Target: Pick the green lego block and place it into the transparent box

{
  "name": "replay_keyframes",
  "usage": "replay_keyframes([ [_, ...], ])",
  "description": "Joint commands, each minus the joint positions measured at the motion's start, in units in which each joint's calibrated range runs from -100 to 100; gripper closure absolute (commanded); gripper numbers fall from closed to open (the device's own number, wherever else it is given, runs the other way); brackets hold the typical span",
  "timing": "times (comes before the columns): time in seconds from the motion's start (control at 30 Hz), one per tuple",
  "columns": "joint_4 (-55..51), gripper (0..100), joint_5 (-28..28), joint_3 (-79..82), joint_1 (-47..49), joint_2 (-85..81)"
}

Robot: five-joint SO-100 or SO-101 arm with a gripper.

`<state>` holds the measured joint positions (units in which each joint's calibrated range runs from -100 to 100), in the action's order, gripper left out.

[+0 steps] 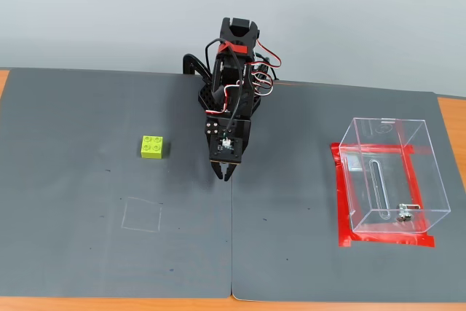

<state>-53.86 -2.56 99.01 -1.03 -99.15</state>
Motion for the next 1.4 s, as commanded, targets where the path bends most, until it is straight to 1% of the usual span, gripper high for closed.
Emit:
replay_keyframes([
  [0.0, 0.7, 98, 0.2, -0.2, 2.6, 0.0],
  [0.13, -0.2, 98, 0.3, -0.9, 6.7, 0.4],
  [0.2, -0.9, 98, 2.0, -2.7, 8.2, 1.7],
  [0.33, -0.9, 98, 5.9, -8.9, 8.5, 9.4],
  [0.6, -0.5, 98, 6.6, -23.6, 8.2, 23.2],
  [0.83, -1.8, 98, 6.6, -32.8, 4.2, 32.8],
  [0.93, -5.1, 98, 6.6, -40.3, 0.9, 38.1],
  [1.17, -9.1, 98, 7.0, -49.5, -8.2, 43.3],
  [1.37, -11.0, 98, 15.7, -51.9, -14.5, 43.8],
])
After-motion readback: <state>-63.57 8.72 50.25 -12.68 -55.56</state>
